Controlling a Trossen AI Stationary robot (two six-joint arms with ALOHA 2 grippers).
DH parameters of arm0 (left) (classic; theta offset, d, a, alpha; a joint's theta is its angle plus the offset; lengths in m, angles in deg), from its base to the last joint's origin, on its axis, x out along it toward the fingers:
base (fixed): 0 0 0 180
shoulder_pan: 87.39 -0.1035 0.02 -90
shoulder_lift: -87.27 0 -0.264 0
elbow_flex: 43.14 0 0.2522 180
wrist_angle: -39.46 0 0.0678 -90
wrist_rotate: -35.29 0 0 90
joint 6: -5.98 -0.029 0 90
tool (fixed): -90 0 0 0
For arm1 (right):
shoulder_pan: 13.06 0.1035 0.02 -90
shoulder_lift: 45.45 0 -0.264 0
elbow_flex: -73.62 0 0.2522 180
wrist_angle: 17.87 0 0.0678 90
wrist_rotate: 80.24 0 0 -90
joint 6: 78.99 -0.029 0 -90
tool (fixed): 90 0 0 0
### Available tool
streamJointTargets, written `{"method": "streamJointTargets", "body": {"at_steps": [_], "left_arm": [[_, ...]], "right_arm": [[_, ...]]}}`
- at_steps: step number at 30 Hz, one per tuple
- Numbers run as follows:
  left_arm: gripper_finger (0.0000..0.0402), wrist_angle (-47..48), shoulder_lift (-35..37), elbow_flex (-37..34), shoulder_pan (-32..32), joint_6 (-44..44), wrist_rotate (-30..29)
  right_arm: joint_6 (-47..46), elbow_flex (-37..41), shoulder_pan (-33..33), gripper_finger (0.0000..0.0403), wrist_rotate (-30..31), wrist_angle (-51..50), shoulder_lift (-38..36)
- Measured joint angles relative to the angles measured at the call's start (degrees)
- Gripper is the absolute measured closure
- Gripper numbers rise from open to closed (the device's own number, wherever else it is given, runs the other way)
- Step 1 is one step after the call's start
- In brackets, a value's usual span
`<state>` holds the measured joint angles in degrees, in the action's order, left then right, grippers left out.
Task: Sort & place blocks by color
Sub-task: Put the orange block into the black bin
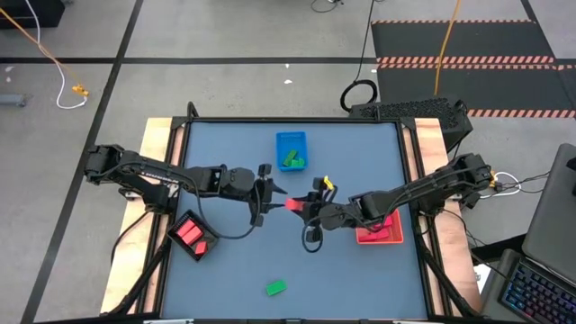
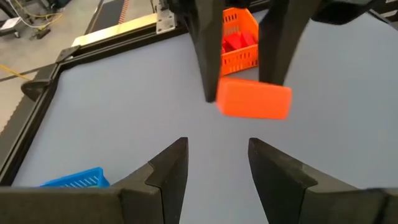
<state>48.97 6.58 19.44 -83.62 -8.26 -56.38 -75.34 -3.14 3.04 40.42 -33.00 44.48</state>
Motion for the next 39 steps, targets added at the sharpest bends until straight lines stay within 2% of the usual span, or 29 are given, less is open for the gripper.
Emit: {"method": "streamJointTargets", "body": {"at_steps": [9,28,39], "left_arm": [[0.0231,-3.3,0.0,-0.1,0.4,1.4,0.9],[0.0231,-1.9,0.0,-0.1,2.3,1.4,1.5],[0.0231,-2.7,0.0,-0.1,2.3,1.7,-1.0]], "right_arm": [[-1.4,0.0,-0.4,0.0285,-0.7,-1.2,0.0],[-1.7,0.0,-1.8,0.0285,-0.5,-2.5,0.0],[-3.0,0.0,-1.9,0.0285,-0.4,-2.3,0.5]]}}
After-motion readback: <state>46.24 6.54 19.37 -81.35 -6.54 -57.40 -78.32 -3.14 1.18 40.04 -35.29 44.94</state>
